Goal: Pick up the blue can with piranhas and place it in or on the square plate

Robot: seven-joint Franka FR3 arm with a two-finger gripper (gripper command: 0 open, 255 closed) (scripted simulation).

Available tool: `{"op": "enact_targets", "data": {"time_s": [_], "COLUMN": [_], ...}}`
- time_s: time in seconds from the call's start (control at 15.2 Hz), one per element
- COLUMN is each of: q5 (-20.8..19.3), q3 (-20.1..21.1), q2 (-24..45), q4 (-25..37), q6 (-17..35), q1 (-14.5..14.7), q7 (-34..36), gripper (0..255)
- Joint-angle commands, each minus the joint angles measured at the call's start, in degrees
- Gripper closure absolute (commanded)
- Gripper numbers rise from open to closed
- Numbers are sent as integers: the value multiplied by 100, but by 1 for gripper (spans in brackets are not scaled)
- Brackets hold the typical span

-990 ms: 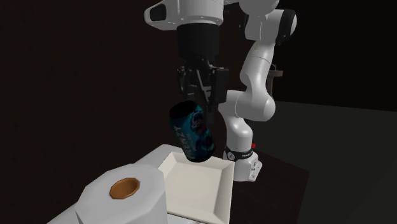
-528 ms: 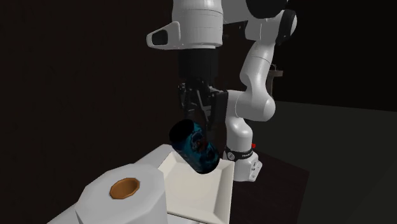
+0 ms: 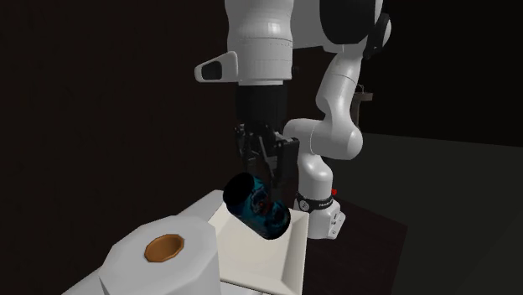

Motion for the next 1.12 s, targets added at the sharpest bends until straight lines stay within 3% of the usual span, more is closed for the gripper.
{"op": "enact_targets", "data": {"time_s": [0.0, 0.13, 0.2, 0.53, 0.79, 1.06], "q5": [1, 1, 1, 1, -55, -55], "q3": [1, 1, 1, 1, -68, -68], "q2": [2, 2, 2, 2, -25, -25], "q4": [-3, -3, -3, -3, 705, 705], "q6": [5, 5, 5, 5, -730, -730], "q1": [0, 1, 1, 1, -26, -26], "q7": [0, 0, 1, 0, 14, 14], "gripper": [255, 255, 0, 0, 0, 0]}}
